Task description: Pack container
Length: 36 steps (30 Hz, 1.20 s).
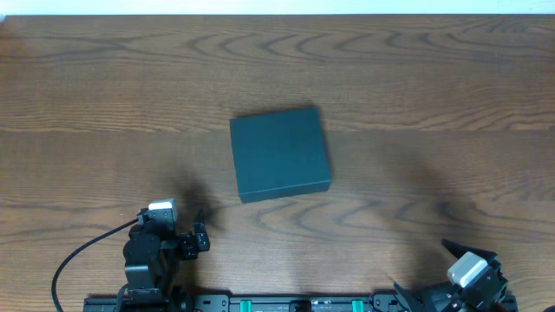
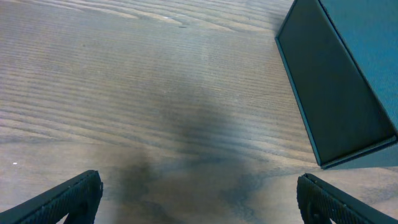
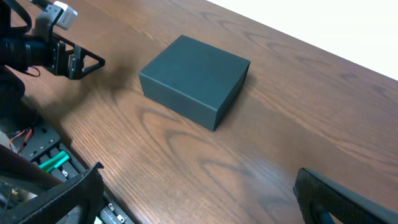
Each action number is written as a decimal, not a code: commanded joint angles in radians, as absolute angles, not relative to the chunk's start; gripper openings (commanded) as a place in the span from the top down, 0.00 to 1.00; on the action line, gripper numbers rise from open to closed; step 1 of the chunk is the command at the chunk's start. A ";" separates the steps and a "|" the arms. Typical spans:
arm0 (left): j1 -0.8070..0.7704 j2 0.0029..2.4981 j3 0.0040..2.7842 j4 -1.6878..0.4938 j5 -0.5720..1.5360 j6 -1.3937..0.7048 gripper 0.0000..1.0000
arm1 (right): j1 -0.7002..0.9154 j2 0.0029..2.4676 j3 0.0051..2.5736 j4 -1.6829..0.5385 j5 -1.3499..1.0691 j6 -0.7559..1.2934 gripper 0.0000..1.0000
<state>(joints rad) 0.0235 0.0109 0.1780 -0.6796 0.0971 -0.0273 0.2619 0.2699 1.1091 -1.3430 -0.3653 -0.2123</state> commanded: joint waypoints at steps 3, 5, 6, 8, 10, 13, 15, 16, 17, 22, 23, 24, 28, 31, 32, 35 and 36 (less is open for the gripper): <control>0.028 0.004 0.173 -0.680 0.085 -0.039 0.01 | 0.247 0.264 1.101 -1.314 -0.336 -0.236 0.01; 0.028 0.004 0.173 -0.680 0.085 -0.039 0.01 | 0.229 0.261 1.071 -1.265 -0.291 -0.237 0.01; 0.028 0.004 0.173 -0.680 0.085 -0.039 0.02 | 0.219 0.259 1.044 -1.238 -0.270 -0.237 0.01; 0.028 0.004 0.173 -0.680 0.085 -0.039 0.01 | 0.195 0.252 0.977 -1.186 -0.245 -0.237 0.01; 0.028 0.004 0.173 -0.680 0.085 -0.039 0.01 | 0.169 0.239 0.888 -1.129 -0.231 -0.237 0.01; 0.028 0.004 0.173 -0.680 0.085 -0.039 0.01 | 0.131 0.204 0.740 -1.036 -0.205 -0.237 0.01; 0.028 0.004 0.173 -0.680 0.085 -0.039 0.01 | 0.106 0.173 0.642 -0.965 -0.205 -0.231 0.01; 0.028 0.004 0.173 -0.680 0.085 -0.039 0.02 | 0.094 0.156 0.592 -0.930 -0.205 -0.213 0.01; 0.028 0.004 0.173 -0.680 0.085 -0.039 0.01 | 0.083 0.139 0.545 -0.898 -0.205 -0.191 0.01; 0.028 0.004 0.173 -0.680 0.085 -0.039 0.01 | 0.038 0.063 0.366 -0.792 -0.200 -0.037 0.01; 0.028 0.004 0.173 -0.680 0.085 -0.039 0.01 | 0.034 0.054 0.344 -0.779 -0.189 -0.007 0.01; 0.028 0.004 0.173 -0.680 0.085 -0.039 0.02 | 0.030 0.041 0.317 -0.764 -0.173 0.030 0.01; 0.028 0.004 0.173 -0.680 0.085 -0.039 0.01 | 0.027 0.013 0.249 -0.731 -0.124 0.094 0.01; 0.028 0.004 0.173 -0.680 0.085 -0.039 0.01 | 0.028 0.006 0.216 -0.719 -0.095 0.105 0.01; 0.028 0.004 0.173 -0.680 0.085 -0.039 0.02 | 0.028 0.006 0.206 -0.712 -0.090 0.105 0.01; 0.028 0.004 0.173 -0.680 0.085 -0.039 0.01 | 0.028 0.006 0.181 -0.701 -0.085 0.105 0.01; 0.028 0.004 0.173 -0.680 0.085 -0.039 0.01 | 0.028 0.006 0.175 -0.701 -0.086 0.105 0.01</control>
<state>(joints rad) 0.0235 0.0105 0.1753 -0.6800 0.0971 -0.0299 0.0399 0.0166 0.1947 -0.7074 -0.1112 0.0731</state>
